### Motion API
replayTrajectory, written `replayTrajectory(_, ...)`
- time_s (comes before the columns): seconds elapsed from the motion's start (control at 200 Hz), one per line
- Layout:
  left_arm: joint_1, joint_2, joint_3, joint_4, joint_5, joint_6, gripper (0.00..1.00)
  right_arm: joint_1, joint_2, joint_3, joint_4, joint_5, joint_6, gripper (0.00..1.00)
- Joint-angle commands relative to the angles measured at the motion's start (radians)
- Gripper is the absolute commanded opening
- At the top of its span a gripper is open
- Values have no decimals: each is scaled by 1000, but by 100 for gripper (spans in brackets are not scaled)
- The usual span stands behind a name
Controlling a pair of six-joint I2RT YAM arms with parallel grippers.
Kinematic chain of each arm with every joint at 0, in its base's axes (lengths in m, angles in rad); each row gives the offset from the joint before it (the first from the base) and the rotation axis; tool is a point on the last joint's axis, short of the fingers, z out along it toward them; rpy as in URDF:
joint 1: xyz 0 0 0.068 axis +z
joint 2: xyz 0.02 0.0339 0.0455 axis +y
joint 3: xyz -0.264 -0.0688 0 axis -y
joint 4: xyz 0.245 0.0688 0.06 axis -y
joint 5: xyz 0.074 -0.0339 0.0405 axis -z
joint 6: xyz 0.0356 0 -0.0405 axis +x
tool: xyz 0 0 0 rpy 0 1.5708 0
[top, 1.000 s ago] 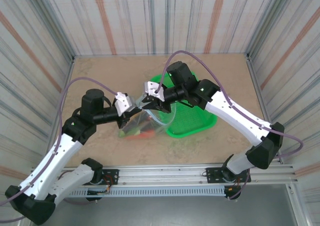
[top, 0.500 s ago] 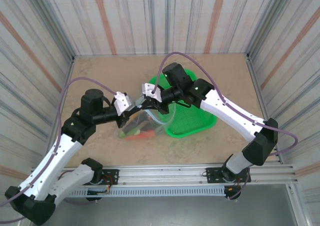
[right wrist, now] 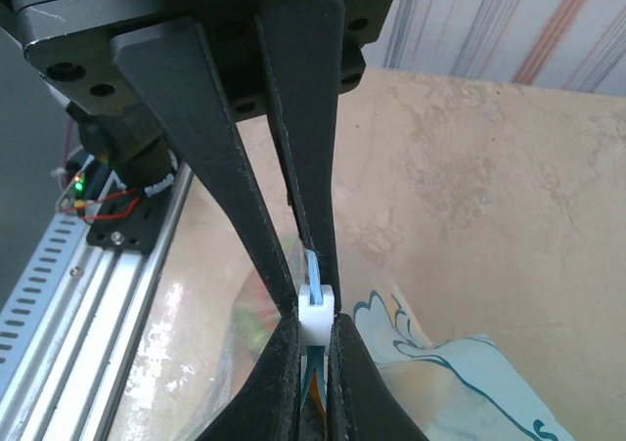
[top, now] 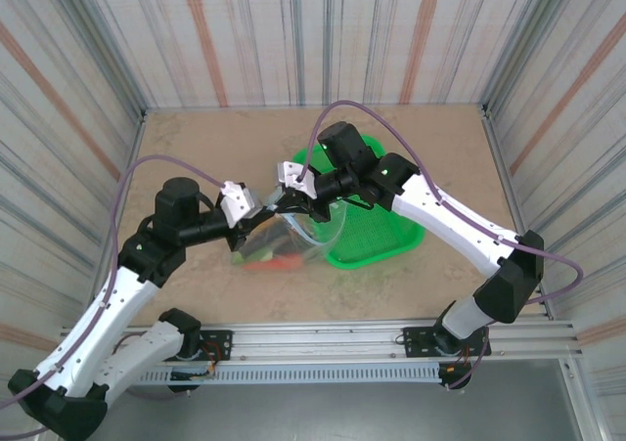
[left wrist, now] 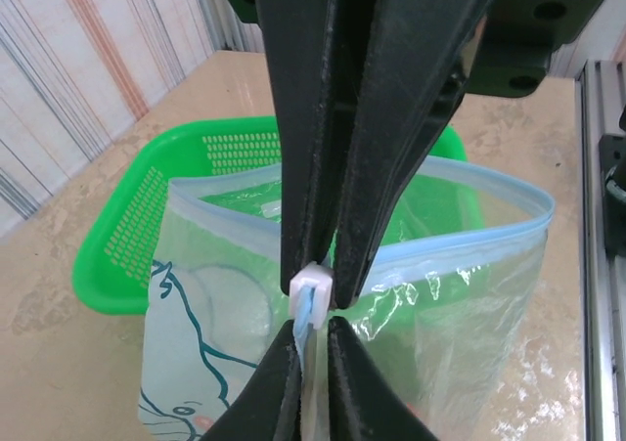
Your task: Place the food in the zip-top bag and seal the zipper
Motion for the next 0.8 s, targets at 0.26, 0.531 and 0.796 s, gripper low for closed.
replayTrajectory(0.26, -6, 30, 79, 6, 4, 46, 0, 8, -2, 73, 3, 32, 18, 0)
replayTrajectory(0.531, 3, -37, 129, 1, -147, 114, 0, -24, 7, 76, 10, 148, 49, 0)
replayTrajectory(0.796, 3, -56, 169, -8, -184, 135, 0, -41, -2, 45, 28, 173, 69, 0)
